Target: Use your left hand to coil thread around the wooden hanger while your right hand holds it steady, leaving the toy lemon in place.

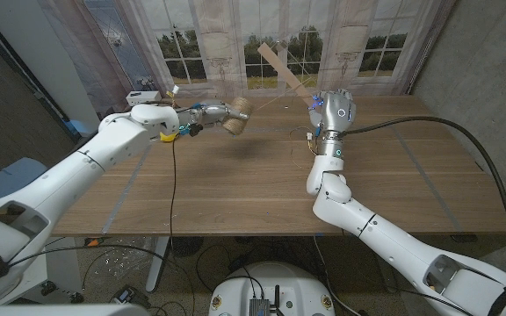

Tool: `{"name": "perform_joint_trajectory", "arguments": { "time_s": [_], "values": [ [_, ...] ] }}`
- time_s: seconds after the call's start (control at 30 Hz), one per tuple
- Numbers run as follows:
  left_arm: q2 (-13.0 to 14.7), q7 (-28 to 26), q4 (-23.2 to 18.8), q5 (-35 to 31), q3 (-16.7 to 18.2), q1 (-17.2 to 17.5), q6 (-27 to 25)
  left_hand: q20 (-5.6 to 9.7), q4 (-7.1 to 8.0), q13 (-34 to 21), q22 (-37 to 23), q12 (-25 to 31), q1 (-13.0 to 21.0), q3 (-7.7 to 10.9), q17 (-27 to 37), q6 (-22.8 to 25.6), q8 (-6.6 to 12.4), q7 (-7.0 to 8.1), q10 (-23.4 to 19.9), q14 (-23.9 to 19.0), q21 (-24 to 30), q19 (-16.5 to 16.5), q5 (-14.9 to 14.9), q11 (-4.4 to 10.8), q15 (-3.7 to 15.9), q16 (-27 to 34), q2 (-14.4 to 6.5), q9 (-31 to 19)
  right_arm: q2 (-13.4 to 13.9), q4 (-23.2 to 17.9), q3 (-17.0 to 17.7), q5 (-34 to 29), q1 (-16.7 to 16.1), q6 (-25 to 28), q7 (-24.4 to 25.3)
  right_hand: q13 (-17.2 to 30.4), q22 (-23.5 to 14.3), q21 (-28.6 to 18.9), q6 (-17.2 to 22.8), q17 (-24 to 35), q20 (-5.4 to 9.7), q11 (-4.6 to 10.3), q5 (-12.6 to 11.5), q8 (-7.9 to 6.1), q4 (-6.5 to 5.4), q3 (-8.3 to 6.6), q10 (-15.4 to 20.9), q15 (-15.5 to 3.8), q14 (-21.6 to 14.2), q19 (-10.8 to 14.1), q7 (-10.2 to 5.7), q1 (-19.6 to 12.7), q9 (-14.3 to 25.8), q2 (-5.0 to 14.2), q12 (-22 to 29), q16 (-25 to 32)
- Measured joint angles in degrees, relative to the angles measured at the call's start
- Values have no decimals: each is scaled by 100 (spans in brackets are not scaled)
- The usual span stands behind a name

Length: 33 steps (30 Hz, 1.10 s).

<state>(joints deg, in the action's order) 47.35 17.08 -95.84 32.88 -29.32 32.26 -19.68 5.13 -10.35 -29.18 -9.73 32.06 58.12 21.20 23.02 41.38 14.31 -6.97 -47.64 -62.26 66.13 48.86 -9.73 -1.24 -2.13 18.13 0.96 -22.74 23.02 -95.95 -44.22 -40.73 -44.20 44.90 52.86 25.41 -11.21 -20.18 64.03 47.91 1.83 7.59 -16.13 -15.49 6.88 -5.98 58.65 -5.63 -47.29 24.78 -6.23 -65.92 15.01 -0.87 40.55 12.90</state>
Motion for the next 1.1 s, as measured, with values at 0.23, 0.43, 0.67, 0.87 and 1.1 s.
{"name": "perform_joint_trajectory", "arguments": {
  "time_s": [0.23,0.43,0.67,0.87,1.1],
  "values": [
    [168,-445,-109,-137,104,96,-275,0,0,0,1,0,0,0,0,0,-6,0,0,0,-1,0,0,0,0,0,0,0,142,-52,-28,-69,-74,-188,149,0,0,0,3,0,0,0,-27,1,0,0,0,-21,-22,0,-4,0,-1,0,-1,0],
    [208,-696,-112,-213,138,100,-490,0,0,0,1,0,0,0,-1,0,-16,1,0,0,-2,0,0,0,0,0,0,0,285,-122,-104,-158,-122,-287,193,0,0,0,24,25,0,0,-28,3,0,0,0,-21,-21,0,-24,0,-26,0,-3,0],
    [264,-839,-27,-301,179,-27,-694,0,0,0,1,0,0,0,-1,26,-28,6,0,0,-2,0,0,0,0,-1,0,0,495,-252,-252,-491,-161,-536,176,-1,0,0,4,38,21,1,-27,6,0,0,-1,-20,-21,21,-46,0,-24,0,-13,0],
    [268,-888,44,-415,171,-205,-822,0,0,0,2,0,0,0,-2,30,-44,7,0,0,-2,0,0,0,0,-1,0,1,675,-383,-402,-919,-186,-775,-50,-8,7,0,4,54,21,1,-25,8,18,-18,-1,-20,-21,21,-46,0,-22,0,-27,0],
    [251,-920,71,-627,51,-497,-942,3,0,0,2,0,0,0,-2,38,-47,0,0,-10,-3,-3,0,0,-10,-1,0,1,827,-500,-556,-1334,-193,-1016,-299,-31,31,0,-9,54,43,1,-21,25,18,-17,-1,-20,-21,-1,-59,0,-29,0,-29,0]
  ]
}}
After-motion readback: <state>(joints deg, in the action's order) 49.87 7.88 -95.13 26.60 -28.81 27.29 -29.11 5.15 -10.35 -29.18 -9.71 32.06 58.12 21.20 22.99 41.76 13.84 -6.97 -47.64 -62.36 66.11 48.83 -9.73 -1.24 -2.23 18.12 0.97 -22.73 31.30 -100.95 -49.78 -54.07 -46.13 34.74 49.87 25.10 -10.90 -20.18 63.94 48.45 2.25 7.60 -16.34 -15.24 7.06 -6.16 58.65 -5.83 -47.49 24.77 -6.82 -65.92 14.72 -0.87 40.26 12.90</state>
